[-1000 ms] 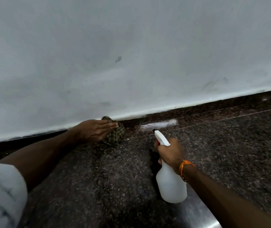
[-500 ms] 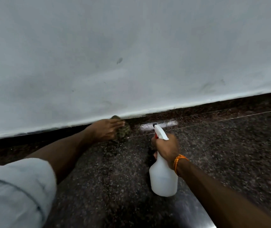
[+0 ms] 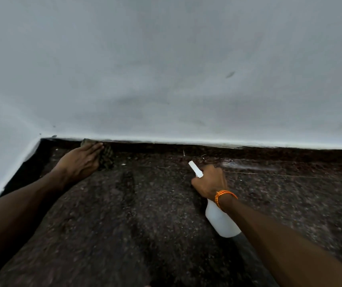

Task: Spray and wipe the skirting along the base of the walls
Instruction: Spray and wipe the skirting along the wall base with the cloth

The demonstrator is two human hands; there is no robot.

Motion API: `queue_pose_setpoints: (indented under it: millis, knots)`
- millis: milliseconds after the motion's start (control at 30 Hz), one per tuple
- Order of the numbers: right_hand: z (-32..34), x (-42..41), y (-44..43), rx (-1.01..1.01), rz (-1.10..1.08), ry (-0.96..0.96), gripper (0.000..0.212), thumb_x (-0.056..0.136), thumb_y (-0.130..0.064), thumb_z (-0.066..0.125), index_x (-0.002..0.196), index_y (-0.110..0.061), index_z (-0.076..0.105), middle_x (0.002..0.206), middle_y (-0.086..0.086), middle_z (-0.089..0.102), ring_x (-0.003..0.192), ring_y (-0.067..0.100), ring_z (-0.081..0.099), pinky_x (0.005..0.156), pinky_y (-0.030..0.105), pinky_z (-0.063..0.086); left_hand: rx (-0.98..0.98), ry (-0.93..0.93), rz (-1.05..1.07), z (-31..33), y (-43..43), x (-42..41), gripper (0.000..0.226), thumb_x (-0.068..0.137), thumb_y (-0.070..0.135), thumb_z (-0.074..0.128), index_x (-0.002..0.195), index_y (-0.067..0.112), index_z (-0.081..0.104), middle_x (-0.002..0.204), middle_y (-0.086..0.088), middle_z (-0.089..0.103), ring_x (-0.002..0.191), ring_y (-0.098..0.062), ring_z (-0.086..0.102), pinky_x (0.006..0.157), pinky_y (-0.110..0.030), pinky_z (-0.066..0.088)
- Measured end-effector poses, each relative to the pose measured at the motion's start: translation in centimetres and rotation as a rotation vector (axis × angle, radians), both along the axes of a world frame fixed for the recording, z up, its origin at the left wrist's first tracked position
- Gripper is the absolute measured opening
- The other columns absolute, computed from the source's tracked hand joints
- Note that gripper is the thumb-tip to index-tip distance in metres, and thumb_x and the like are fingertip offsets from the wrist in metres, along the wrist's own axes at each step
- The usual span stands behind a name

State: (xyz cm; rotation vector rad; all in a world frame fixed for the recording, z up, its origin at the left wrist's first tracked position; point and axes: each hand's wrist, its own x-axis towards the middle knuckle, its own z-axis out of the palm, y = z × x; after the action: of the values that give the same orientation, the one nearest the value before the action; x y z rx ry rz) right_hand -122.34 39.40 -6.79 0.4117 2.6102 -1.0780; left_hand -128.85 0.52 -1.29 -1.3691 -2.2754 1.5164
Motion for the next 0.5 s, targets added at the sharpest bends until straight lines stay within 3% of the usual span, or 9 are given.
queue_pose_setpoints:
  millis: [33, 67, 133, 167, 267, 400, 500]
  knots:
    - [0.0, -0.1, -0.2, 0.022, 0.018, 0.000, 0.019, 0.069, -0.028, 0.062, 0.076, -0.011, 0.058, 0.077, 0.010, 0.059, 0.070, 0.032, 0.059, 0.058, 0.032, 0.046, 0.005, 0.006, -0.085, 1.0, 1.2, 0.9, 0.059, 0.091, 0.010, 0.013, 0.142, -0.006, 0.039, 0.154, -0.027, 0.023, 0.146, -0.037, 0.018, 0.120, -0.045, 0.011]
    - [-0.2, -0.1, -0.3, 0.033, 0.030, -0.002, 0.019, 0.067, -0.030, 0.061, 0.074, -0.013, 0.055, 0.076, 0.010, 0.058, 0.070, 0.033, 0.058, 0.057, 0.031, 0.043, 0.139, -0.008, -0.068, 0.8, 1.7, 1.0, 0.060, 0.089, 0.009, 0.013, 0.139, -0.007, 0.044, 0.152, -0.027, 0.030, 0.144, -0.038, 0.024, 0.119, -0.045, 0.016]
    - [-0.5, 0.1, 0.0, 0.031, 0.040, 0.001, 0.024, 0.061, -0.035, 0.055, 0.071, -0.014, 0.052, 0.075, 0.010, 0.058, 0.069, 0.033, 0.056, 0.054, 0.028, 0.037, 0.123, 0.028, 0.093, 0.2, 2.7, 0.0, 0.059, 0.084, 0.008, 0.020, 0.124, -0.009, 0.061, 0.138, -0.025, 0.050, 0.133, -0.037, 0.045, 0.113, -0.045, 0.031]
    - [-0.7, 0.2, 0.3, 0.028, 0.040, 0.000, 0.027, 0.058, -0.036, 0.052, 0.072, -0.013, 0.052, 0.075, 0.011, 0.058, 0.068, 0.033, 0.056, 0.051, 0.027, 0.033, 0.144, 0.036, 0.133, -0.5, 3.7, -0.7, 0.056, 0.083, 0.008, 0.024, 0.117, -0.009, 0.065, 0.133, -0.025, 0.055, 0.128, -0.037, 0.051, 0.112, -0.044, 0.031]
    - [-1.1, 0.6, 2.0, 0.018, 0.011, 0.000, 0.030, 0.056, -0.036, 0.050, 0.072, -0.012, 0.054, 0.074, 0.012, 0.061, 0.065, 0.032, 0.058, 0.047, 0.026, 0.031, 0.322, -0.067, -0.039, -2.7, 9.0, -3.2, 0.044, 0.084, 0.006, 0.036, 0.110, -0.006, 0.069, 0.129, -0.023, 0.060, 0.122, -0.034, 0.057, 0.117, -0.040, 0.017]
    - [-1.3, 1.2, 5.2, -0.026, -0.103, -0.014, 0.025, 0.062, -0.030, 0.057, 0.074, -0.008, 0.058, 0.073, 0.012, 0.064, 0.062, 0.028, 0.062, 0.050, 0.029, 0.043, 0.349, -0.376, -0.313, -6.9, 20.0, -6.2, 0.029, 0.092, 0.011, 0.052, 0.112, 0.001, 0.070, 0.134, -0.015, 0.059, 0.128, -0.025, 0.054, 0.106, -0.039, 0.044]
    - [-1.2, 1.7, 7.2, -0.028, -0.187, -0.011, 0.026, 0.062, -0.029, 0.055, 0.074, -0.006, 0.060, 0.071, 0.012, 0.064, 0.061, 0.027, 0.061, 0.052, 0.032, 0.047, 0.359, -0.401, -0.396, -7.2, 26.0, -7.0, 0.041, 0.092, 0.020, 0.041, 0.115, 0.000, 0.069, 0.134, -0.017, 0.058, 0.129, -0.025, 0.052, 0.110, -0.038, 0.041]
